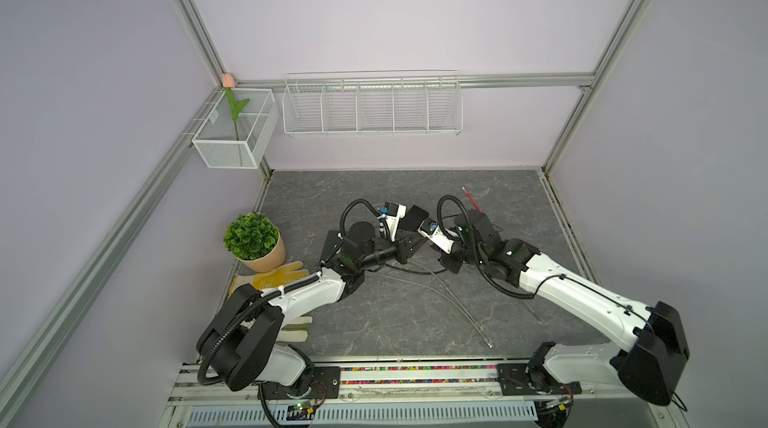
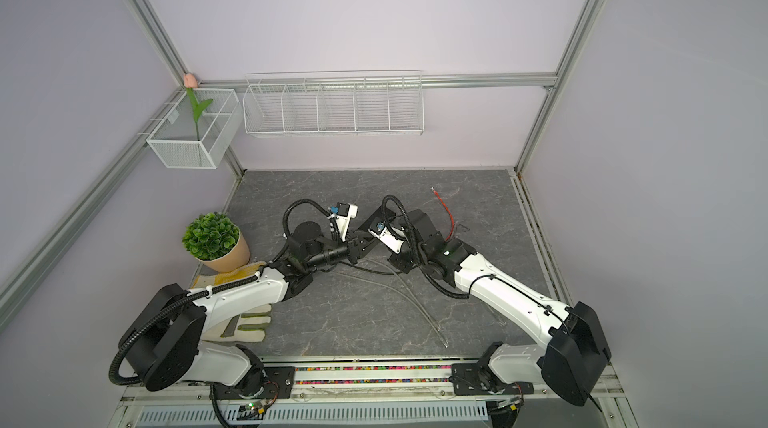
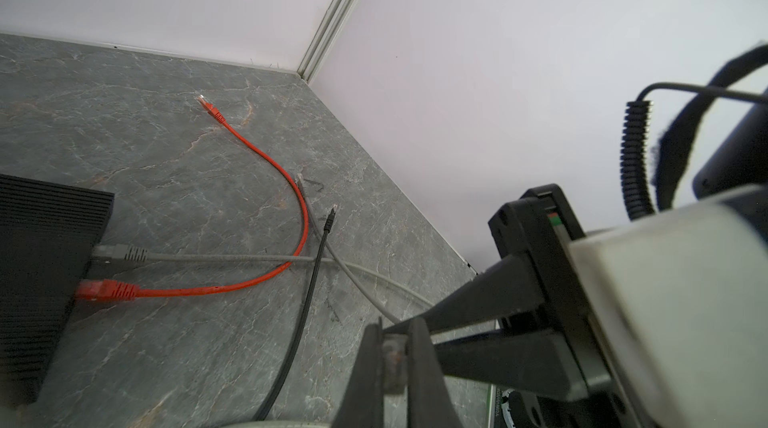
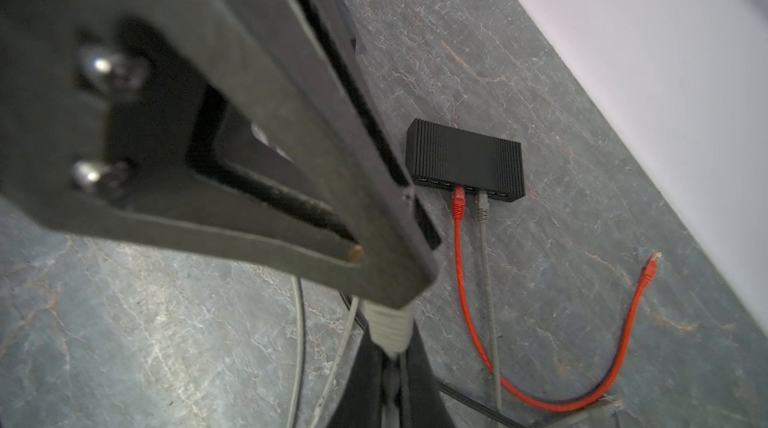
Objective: Insert the plug into the switch port
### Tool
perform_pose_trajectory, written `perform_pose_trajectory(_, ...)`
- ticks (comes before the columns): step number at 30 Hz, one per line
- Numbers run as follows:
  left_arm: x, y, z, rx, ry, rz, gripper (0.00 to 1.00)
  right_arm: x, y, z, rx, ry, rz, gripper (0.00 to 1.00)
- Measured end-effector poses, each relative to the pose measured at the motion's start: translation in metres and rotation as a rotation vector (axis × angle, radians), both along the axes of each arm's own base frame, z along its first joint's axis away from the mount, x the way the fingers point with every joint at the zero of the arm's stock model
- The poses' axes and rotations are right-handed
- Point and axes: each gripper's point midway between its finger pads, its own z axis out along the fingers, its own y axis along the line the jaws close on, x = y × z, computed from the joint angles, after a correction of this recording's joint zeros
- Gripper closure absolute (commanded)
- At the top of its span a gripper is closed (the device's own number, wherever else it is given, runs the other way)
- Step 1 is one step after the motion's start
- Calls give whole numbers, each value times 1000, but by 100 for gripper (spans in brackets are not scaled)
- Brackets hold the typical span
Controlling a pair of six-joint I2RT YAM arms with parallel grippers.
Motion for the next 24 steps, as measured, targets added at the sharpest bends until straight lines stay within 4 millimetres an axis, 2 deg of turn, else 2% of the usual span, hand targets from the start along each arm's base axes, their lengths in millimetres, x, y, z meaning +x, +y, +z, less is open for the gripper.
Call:
perform_pose_trajectory(6, 1, 0, -2, 9, 0, 4, 99, -1, -1, -2, -5, 7, 0, 93)
perform_pose_trajectory(8, 1, 1, -4, 17, -2, 8, 82, -1, -1, -2, -8, 9, 0, 93)
perform_pose_trajectory(10, 3, 2, -6, 32, -1, 21, 75, -1, -2, -2, -9, 9, -1, 93)
perform_pose_trajectory(13, 8, 8, -10, 52, 16, 53, 77, 0, 0, -2, -23, 22, -3, 93)
perform_pose_trajectory(16, 13, 12, -9, 56, 18, 68, 74, 4, 4, -2, -28, 34, 2, 93)
perform_pose_trajectory(20, 15, 11, -9, 49, 30, 59, 72, 3, 4, -4, -30, 46, 7, 93)
perform_pose_trajectory(24, 16, 8, -11, 35, 44, 43, 76, 1, 3, -6, -36, 55, 8, 93)
